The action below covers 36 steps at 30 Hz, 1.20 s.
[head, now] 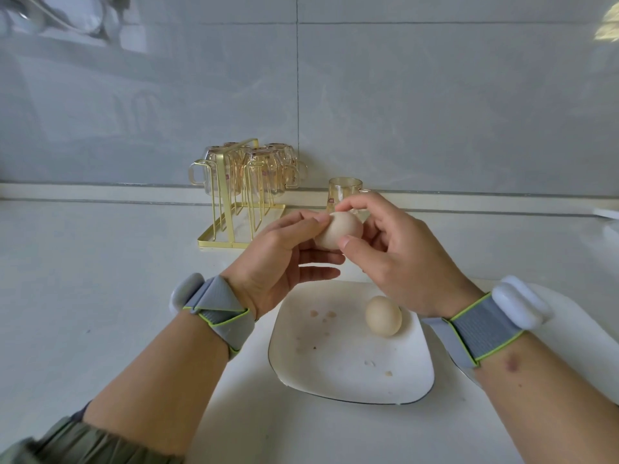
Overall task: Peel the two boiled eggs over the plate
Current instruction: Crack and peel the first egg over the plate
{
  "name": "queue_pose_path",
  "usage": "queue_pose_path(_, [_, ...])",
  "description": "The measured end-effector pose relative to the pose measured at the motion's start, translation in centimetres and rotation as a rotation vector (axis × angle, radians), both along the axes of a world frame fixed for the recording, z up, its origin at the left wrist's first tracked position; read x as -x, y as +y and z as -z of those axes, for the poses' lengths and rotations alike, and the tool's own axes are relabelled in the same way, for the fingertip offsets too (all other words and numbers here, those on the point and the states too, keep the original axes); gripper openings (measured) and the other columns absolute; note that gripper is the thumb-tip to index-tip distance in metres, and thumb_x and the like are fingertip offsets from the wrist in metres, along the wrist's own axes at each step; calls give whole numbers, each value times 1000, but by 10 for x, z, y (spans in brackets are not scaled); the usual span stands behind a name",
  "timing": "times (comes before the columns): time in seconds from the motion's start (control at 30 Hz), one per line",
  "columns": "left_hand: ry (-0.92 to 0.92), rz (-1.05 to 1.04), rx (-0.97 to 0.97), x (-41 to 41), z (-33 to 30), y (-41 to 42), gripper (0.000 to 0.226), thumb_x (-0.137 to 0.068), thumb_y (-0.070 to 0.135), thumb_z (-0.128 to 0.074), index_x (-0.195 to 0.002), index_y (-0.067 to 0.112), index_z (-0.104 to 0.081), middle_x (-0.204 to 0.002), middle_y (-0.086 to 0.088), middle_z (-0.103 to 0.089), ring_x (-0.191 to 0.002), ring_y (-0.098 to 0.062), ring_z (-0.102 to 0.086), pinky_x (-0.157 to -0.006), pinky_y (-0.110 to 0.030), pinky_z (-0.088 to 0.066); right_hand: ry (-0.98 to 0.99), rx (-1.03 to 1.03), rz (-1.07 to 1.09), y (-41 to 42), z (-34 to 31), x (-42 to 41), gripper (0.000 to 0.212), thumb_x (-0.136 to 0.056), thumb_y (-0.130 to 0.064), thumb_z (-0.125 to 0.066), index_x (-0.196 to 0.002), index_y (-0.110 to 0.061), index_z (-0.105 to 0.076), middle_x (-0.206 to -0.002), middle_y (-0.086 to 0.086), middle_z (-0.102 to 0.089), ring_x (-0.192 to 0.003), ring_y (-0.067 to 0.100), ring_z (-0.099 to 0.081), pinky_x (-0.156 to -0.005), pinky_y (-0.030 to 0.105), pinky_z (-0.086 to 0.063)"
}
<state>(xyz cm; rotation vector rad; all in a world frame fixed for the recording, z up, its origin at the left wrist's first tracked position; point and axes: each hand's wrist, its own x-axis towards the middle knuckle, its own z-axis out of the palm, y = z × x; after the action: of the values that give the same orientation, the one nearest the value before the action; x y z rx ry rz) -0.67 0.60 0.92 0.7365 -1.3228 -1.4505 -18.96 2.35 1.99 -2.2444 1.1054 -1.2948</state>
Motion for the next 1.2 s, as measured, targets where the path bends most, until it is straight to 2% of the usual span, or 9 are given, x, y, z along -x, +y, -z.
queue_pose_path(0.17, [-5, 3, 29, 1, 0, 0, 23, -91, 27, -60, -104, 9, -54, -81, -14, -67, -67, -25, -64, -63, -32, -54, 5, 28, 7, -2, 1, 0, 21, -87, -23, -66, -104, -34, -59, -57, -9, -52, -52, 6, -46, -53, 20, -41])
queue_pose_path(0.3, [-2, 20, 41, 1, 0, 1, 23, -89, 29, -62, -99, 10, -52, -76, -13, -68, -65, -25, -63, -61, -31, -53, 10, 62, 32, -2, 1, 0, 19, -86, -25, -67, -104, -31, -62, -55, -8, -48, -51, 6, -46, -52, 18, -40])
queue_pose_path(0.5, [-16, 38, 59, 2, 2, 2, 32, -87, 31, -64, -108, 10, -50, -74, -12, -68, -64, -25, -63, -60, -31, -52, 18, 101, 63, -3, 2, -1, 14, -87, -27, -66, -101, -30, -64, -52, -8, -46, -50, 7, -45, -51, 22, -40])
queue_pose_path(0.67, [-16, 27, 50, 2, 0, 1, 35, -92, 33, -59, -113, 7, -52, -77, -14, -68, -63, -24, -63, -60, -31, -53, -16, 64, 40, -1, 2, -1, 17, -85, -31, -62, -102, -30, -65, -54, -7, -47, -50, 6, -44, -52, 18, -38])
queue_pose_path(0.8, [-22, 22, 43, 3, 0, 1, 41, -88, 36, -59, -115, 5, -53, -79, -16, -68, -63, -25, -63, -60, -31, -53, -31, 27, 18, 0, 0, -2, 17, -87, -27, -60, -103, -29, -65, -57, -2, -49, -53, 13, -49, -55, 30, -45])
queue_pose_path(0.97, [-45, 19, 73, 2, 0, 2, 35, -87, 34, -61, -107, 6, -52, -74, -11, -68, -63, -24, -62, -60, -30, -53, -1, 55, 33, 1, -1, -2, 18, -87, -21, -64, -103, -28, -65, -54, -5, -47, -50, 7, -45, -52, 19, -40])
queue_pose_path(1.2, [-55, -2, 83, 2, 0, 3, 27, -84, 28, -65, -95, 7, -53, -70, -9, -67, -61, -23, -60, -59, -29, -51, 30, 61, 47, 1, 0, -2, 22, -87, -17, -66, -106, -28, -66, -53, -7, -47, -50, 6, -45, -53, 17, -39])
